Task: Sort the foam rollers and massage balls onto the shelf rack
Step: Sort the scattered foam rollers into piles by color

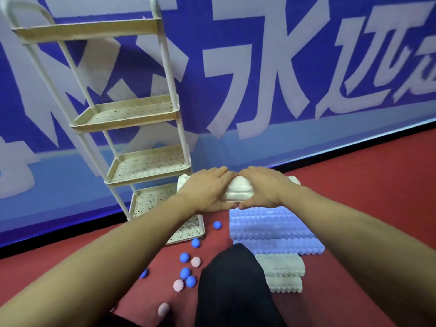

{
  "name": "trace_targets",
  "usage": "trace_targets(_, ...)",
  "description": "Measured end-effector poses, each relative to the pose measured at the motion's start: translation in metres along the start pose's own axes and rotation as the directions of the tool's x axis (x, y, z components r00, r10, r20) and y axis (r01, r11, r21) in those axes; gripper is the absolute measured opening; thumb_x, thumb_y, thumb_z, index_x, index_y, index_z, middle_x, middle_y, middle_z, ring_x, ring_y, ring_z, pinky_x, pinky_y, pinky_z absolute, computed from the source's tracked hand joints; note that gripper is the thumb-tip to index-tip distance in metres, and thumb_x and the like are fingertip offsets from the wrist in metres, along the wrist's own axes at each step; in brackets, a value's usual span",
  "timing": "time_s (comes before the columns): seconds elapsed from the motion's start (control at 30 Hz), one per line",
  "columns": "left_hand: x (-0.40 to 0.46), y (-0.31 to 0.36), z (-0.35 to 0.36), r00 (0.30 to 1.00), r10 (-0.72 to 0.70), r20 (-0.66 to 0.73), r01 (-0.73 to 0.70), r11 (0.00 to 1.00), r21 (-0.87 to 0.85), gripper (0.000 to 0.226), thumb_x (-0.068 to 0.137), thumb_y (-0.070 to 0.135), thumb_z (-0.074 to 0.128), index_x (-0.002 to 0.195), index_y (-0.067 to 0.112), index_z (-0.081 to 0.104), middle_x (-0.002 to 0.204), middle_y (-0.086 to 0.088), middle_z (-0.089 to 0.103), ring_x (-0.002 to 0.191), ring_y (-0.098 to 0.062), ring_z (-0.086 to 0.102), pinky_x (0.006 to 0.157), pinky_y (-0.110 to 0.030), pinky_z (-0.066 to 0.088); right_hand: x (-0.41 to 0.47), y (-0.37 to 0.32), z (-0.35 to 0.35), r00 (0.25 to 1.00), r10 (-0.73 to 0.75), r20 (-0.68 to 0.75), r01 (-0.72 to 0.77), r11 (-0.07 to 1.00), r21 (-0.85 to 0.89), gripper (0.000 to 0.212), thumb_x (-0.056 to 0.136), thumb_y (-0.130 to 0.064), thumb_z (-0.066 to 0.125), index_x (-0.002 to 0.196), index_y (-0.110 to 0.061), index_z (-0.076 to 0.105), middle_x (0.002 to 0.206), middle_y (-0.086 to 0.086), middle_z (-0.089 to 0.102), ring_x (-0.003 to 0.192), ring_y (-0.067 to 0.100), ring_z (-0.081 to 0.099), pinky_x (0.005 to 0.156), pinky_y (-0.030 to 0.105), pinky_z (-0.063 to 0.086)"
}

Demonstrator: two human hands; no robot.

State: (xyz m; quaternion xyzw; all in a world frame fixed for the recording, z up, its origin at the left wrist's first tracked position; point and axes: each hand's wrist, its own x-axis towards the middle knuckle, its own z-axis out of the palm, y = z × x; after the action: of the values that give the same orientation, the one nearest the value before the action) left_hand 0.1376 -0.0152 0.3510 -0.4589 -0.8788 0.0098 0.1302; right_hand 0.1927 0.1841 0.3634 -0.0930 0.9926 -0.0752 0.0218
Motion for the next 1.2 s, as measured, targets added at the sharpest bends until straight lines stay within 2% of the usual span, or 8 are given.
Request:
trace_targets(0.13, 0.018, 0.010, 0.046, 0.994, -0.043, 0.104, 0.049, 0.997, -0.056, 0.087, 0.078, 0.084, 0.040, 0.145, 0.028, 0.038, 0.127, 0.003, 0.055, 0.114, -0.023, 0.056, 0.091, -0.040, 0.045, -0.014, 0.047, 0.039, 0.998, 0.069, 0.010, -0.069, 0.997, -0.022, 0.076, 0.067, -0.065, 0.075, 0.129, -0.031, 0.049, 0.116, -0.006, 0.055, 0.106, 0.022, 0.055, 0.079, 0.036, 0.041)
trace_targets(0.27, 0.022, 0.006, 0.091, 0.984, -0.064, 0.168, 0.083, 0.991, -0.105, 0.081, 0.083, 0.078, 0.017, 0.139, 0.028, 0.045, 0.129, 0.002, 0.057, 0.117, -0.025, 0.058, 0.094, -0.041, 0.048, -0.019, 0.093, 0.093, 0.986, 0.154, 0.071, -0.150, 0.987, -0.058, 0.080, 0.068, -0.066, 0.074, 0.133, -0.029, 0.046, 0.122, -0.004, 0.054, 0.112, 0.024, 0.054, 0.092, 0.041, 0.043)
trace_targets(0.4, 0.018, -0.009, 0.137, 0.966, -0.158, 0.203, 0.199, 0.960, -0.199, 0.064, 0.094, 0.068, 0.030, 0.140, 0.026, 0.046, 0.133, 0.001, 0.056, 0.120, -0.025, 0.057, 0.095, -0.040, 0.048, -0.028, 0.131, 0.163, 0.952, 0.254, 0.168, -0.235, 0.964, -0.125, 0.078, 0.072, -0.063, 0.073, 0.135, -0.026, 0.044, 0.128, -0.002, 0.052, 0.120, 0.023, 0.053, 0.097, 0.042, 0.035)
trace_targets(0.5, 0.014, -0.023, 0.168, 0.937, -0.212, 0.278, 0.284, 0.925, -0.254, 0.073, 0.089, 0.072, 0.021, 0.138, 0.025, 0.048, 0.131, -0.001, 0.057, 0.120, -0.025, 0.057, 0.098, -0.040, 0.048, -0.036, 0.147, 0.219, 0.908, 0.301, 0.291, -0.267, 0.952, -0.153, 0.083, 0.072, -0.063, 0.073, 0.140, -0.026, 0.041, 0.133, -0.003, 0.049, 0.124, 0.021, 0.051, 0.100, 0.044, 0.030)
trace_targets(0.77, -0.022, -0.040, 0.255, 0.853, -0.301, 0.427, 0.452, 0.834, -0.316, 0.050, 0.098, 0.059, 0.035, 0.132, 0.028, 0.053, 0.130, 0.002, 0.057, 0.120, -0.022, 0.055, 0.096, -0.039, 0.044, -0.065, 0.147, 0.366, 0.793, 0.305, 0.527, -0.306, 0.948, -0.088, 0.081, 0.076, -0.046, 0.071, 0.147, -0.031, 0.035, 0.142, -0.004, 0.047, 0.128, 0.023, 0.048, 0.103, 0.041, 0.033)
trace_targets(0.9, -0.043, -0.051, 0.292, 0.788, -0.306, 0.534, 0.517, 0.799, -0.305, 0.048, 0.099, 0.060, 0.035, 0.131, 0.029, 0.053, 0.130, 0.004, 0.057, 0.118, -0.020, 0.058, 0.095, -0.038, 0.046, -0.073, 0.139, 0.418, 0.763, 0.297, 0.575, -0.320, 0.945, -0.063, 0.077, 0.084, -0.048, 0.064, 0.152, -0.033, 0.030, 0.150, -0.003, 0.040, 0.135, 0.023, 0.041, 0.107, 0.041, 0.028)
trace_targets(1.1, -0.076, -0.064, 0.330, 0.731, -0.301, 0.612, 0.569, 0.765, -0.303, 0.057, 0.097, 0.066, 0.030, 0.132, 0.027, 0.052, 0.129, 0.004, 0.057, 0.110, -0.018, 0.062, 0.093, -0.038, 0.047, -0.075, 0.121, 0.467, 0.795, 0.344, 0.500, -0.355, 0.932, -0.075, 0.061, 0.081, -0.029, 0.075, 0.137, -0.026, 0.051, 0.127, 0.009, 0.049, 0.116, 0.031, 0.050, 0.096, 0.041, 0.043)
trace_targets(1.2, -0.092, -0.070, 0.343, 0.694, -0.298, 0.655, 0.597, 0.747, -0.292, 0.060, 0.094, 0.073, 0.026, 0.129, 0.031, 0.050, 0.127, 0.004, 0.058, 0.113, -0.021, 0.060, 0.094, -0.046, 0.050, -0.072, 0.118, 0.482, 0.821, 0.387, 0.420, -0.381, 0.919, -0.102, 0.055, 0.060, -0.017, 0.090, 0.110, -0.013, 0.068, 0.098, 0.012, 0.060, 0.088, 0.034, 0.061, 0.070, 0.044, 0.053)
